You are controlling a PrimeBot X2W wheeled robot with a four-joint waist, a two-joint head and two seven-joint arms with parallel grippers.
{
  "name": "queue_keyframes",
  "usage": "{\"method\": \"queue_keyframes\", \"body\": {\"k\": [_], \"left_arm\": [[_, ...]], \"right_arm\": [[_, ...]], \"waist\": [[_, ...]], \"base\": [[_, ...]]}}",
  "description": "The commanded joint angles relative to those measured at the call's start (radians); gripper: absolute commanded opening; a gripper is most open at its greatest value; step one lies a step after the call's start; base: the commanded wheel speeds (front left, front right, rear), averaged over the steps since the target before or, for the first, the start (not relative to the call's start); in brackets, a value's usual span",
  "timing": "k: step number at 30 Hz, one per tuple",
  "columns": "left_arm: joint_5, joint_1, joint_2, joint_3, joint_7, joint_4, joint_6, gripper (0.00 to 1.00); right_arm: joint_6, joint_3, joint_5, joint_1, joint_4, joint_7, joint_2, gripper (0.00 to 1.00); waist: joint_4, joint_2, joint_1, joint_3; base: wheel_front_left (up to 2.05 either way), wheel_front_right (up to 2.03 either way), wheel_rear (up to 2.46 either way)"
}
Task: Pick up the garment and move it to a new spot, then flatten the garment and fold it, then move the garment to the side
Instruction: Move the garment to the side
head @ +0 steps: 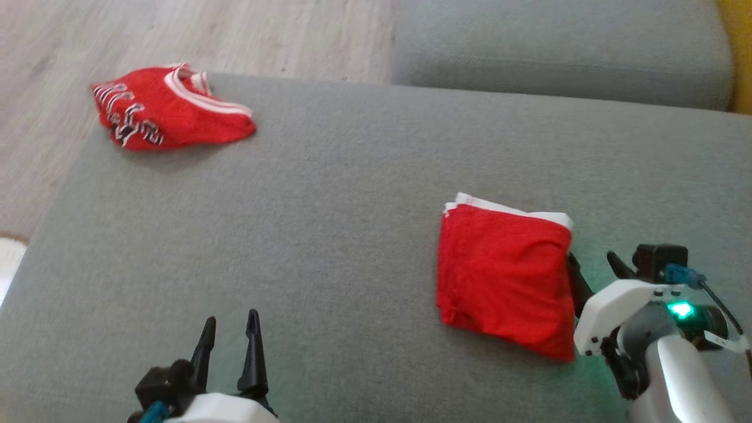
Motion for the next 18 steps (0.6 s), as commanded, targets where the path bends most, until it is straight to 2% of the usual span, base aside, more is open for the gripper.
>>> {"method": "queue_keyframes", "body": {"k": [1,6,11,12,13,16,17,18], "left_arm": [[0.01,-0.057,0.004,0.037,-0.005,-0.022,-0.003,1.0],[0.015,-0.063,-0.001,0.046,-0.009,-0.013,-0.01,1.0],[0.022,-0.067,-0.006,0.055,-0.011,-0.009,-0.016,1.0],[0.024,-0.069,-0.007,0.057,-0.012,-0.008,-0.016,1.0],[0.025,-0.07,-0.008,0.058,-0.012,-0.008,-0.016,1.0],[0.032,-0.078,-0.013,0.058,-0.012,-0.007,-0.018,1.0],[0.034,-0.081,-0.014,0.058,-0.013,-0.007,-0.02,1.0],[0.036,-0.084,-0.015,0.058,-0.013,-0.007,-0.021,1.0]], "right_arm": [[0.007,0.016,0.001,-0.057,-0.02,0.004,-0.005,1.0],[0.007,0.01,0.017,-0.079,0.064,0.003,-0.005,1.0],[0.007,0.059,0.043,-0.112,0.132,0.019,-0.005,0.99],[0.007,0.072,0.049,-0.12,0.142,0.026,-0.005,0.84],[0.007,0.083,0.056,-0.128,0.15,0.031,-0.005,0.51],[0.007,0.102,0.067,-0.154,0.172,0.034,-0.005,0.25],[0.007,0.101,0.064,-0.164,0.177,0.029,-0.005,0.03],[0.007,0.1,0.061,-0.175,0.181,0.022,-0.006,0.0]], "waist": [[0.028,0.0,-0.0001,0.027],[0.056,0.0,-0.0001,0.055],[0.058,0.0,-0.0001,0.076],[0.055,0.0,-0.0001,0.08],[0.051,0.0,-0.0001,0.085],[0.036,0.0,-0.0001,0.099],[0.03,0.0,-0.0001,0.103],[0.022,0.0,-0.0001,0.108]], "base": [[0.0,0.0,0.0],[0.0,0.0,0.0],[0.0,0.0,0.0],[0.0,0.0,0.0],[0.0,0.0,0.0],[0.0,0.0,0.0],[0.0,0.0,0.0],[0.0,0.0,0.0]]}}
